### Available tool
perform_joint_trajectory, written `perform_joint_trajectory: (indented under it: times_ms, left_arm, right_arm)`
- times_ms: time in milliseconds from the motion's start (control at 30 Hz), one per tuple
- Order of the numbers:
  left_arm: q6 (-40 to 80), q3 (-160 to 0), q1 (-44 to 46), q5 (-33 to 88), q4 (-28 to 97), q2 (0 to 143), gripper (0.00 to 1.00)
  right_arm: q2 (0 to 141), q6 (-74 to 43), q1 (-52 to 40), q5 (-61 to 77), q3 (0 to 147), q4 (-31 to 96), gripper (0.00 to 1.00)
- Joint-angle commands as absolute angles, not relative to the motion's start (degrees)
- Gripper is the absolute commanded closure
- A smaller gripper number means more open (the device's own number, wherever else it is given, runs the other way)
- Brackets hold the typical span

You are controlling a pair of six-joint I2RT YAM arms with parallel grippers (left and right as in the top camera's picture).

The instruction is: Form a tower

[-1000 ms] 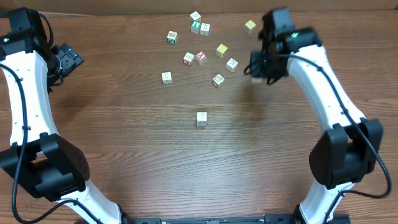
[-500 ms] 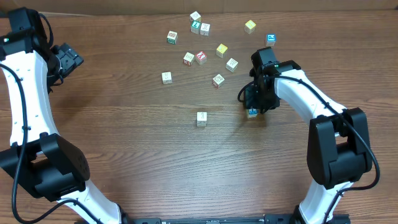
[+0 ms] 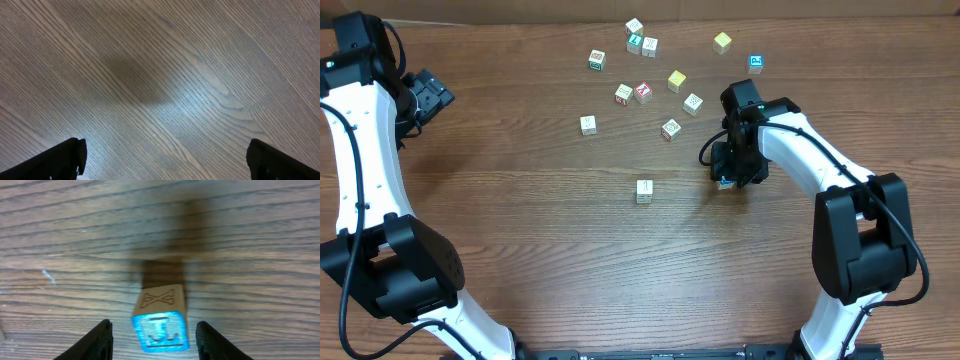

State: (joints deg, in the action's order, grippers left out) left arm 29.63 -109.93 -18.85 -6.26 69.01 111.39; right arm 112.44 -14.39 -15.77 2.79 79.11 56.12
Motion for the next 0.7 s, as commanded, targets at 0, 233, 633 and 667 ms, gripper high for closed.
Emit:
perform_joint_trajectory:
  times_ms: [0, 233, 633, 667]
  left_arm:
    - [29.3, -110.0, -18.6, -6.6, 68.9, 111.3, 0.00]
    - [29.3, -110.0, -18.6, -6.6, 68.9, 111.3, 0.00]
    - [29.3, -110.0, -18.6, -6.6, 68.9, 111.3, 0.00]
    - [29.3, -110.0, -18.6, -6.6, 68.9, 111.3, 0.00]
  right_arm:
    - [112.3, -14.8, -16.9, 1.7, 78.2, 55.7, 0.50]
    - [112.3, -14.6, -17.1, -3.8, 77.1, 54.3, 0.53]
    - [112.3, -14.6, -17.2, -4.2, 77.1, 53.6, 0.69]
    - [112.2, -14.7, -17.2, -4.2, 77.1, 53.6, 0.72]
